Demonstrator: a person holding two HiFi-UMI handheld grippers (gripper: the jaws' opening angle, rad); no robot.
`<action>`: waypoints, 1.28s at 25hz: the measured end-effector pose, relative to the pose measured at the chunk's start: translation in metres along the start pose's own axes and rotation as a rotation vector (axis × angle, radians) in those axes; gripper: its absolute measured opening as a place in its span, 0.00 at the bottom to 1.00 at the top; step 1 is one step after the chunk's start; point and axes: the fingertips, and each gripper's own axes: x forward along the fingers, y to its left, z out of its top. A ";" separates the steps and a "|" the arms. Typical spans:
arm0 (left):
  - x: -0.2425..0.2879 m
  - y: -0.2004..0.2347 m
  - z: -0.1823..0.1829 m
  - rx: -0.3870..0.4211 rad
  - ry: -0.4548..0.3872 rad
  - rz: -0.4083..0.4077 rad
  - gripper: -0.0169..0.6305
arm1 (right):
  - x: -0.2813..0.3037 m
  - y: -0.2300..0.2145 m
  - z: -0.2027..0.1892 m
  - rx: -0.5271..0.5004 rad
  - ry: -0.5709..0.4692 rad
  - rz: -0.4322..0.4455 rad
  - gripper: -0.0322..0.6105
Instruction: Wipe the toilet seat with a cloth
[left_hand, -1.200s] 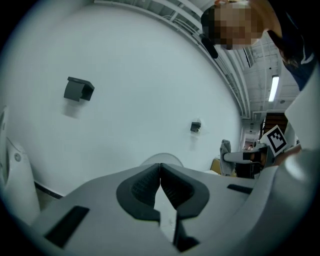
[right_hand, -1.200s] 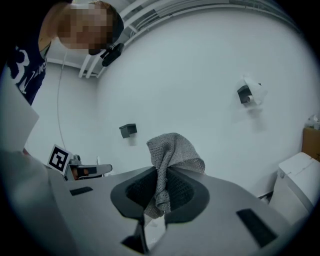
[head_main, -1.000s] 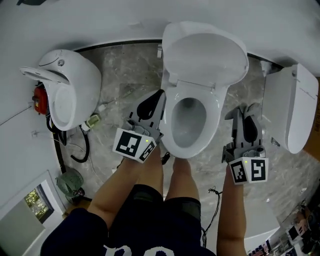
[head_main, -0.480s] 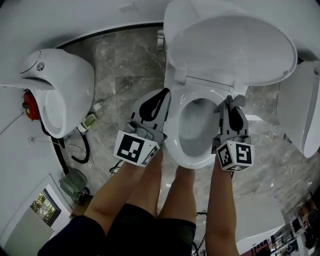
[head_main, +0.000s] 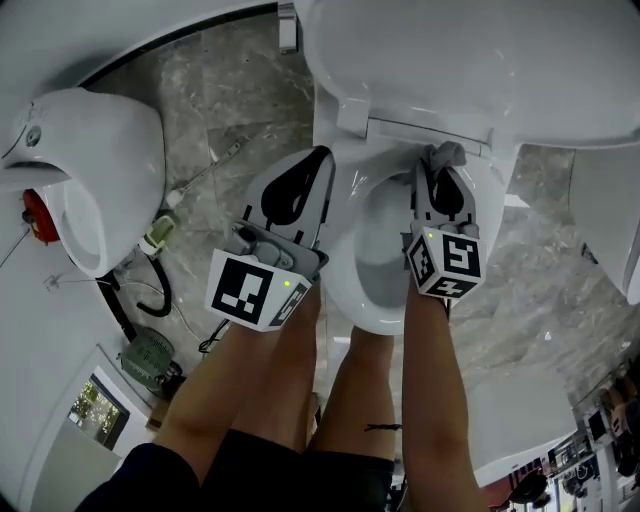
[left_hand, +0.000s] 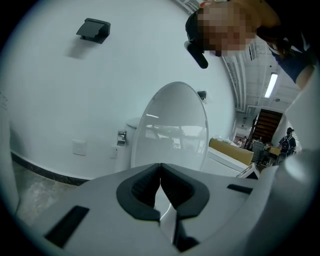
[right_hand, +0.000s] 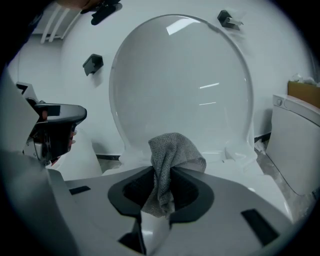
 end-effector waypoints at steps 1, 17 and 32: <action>0.000 0.000 -0.005 -0.002 0.006 -0.003 0.06 | 0.003 0.000 -0.003 -0.002 0.000 -0.008 0.23; -0.009 0.002 -0.027 0.004 0.044 -0.030 0.06 | 0.000 -0.017 0.007 -0.094 -0.058 -0.154 0.14; 0.002 0.014 -0.021 0.050 0.050 -0.033 0.06 | 0.029 0.103 -0.011 -0.301 -0.001 0.195 0.11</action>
